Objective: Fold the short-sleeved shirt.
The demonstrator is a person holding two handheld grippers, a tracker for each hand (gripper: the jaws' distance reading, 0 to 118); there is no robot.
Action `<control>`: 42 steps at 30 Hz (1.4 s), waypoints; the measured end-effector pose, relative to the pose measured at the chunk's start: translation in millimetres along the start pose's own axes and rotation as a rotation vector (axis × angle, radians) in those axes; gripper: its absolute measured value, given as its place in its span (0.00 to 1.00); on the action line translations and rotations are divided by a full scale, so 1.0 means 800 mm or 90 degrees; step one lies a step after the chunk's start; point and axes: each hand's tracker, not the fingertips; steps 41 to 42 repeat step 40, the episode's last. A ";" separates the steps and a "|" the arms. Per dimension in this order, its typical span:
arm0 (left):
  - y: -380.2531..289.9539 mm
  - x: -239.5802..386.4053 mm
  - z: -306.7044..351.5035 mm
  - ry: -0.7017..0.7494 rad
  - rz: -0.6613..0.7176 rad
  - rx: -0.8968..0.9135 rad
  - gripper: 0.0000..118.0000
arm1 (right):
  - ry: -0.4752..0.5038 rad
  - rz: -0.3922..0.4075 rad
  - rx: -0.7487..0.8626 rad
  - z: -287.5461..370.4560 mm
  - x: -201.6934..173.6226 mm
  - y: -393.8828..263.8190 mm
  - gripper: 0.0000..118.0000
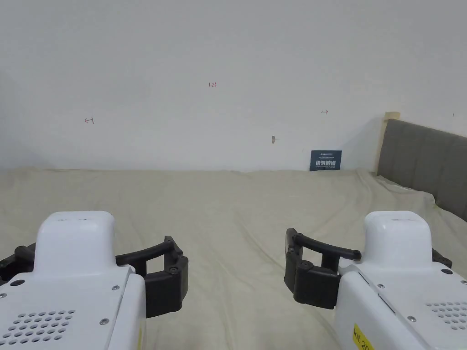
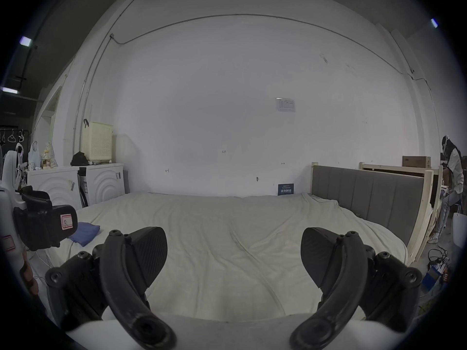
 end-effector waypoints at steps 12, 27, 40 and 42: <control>0.000 -0.004 0.003 0.002 0.007 0.006 1.00 | -0.004 0.003 -0.010 -0.001 -0.004 -0.004 0.92; -0.003 -0.006 0.001 0.006 0.001 0.003 1.00 | -0.021 0.001 -0.012 -0.001 -0.001 -0.007 0.92; -0.005 -0.003 0.001 0.001 -0.011 -0.001 1.00 | -0.019 0.005 -0.015 -0.002 -0.001 -0.010 0.92; -0.005 -0.003 0.001 0.001 -0.011 -0.001 1.00 | -0.019 0.005 -0.015 -0.002 -0.001 -0.010 0.92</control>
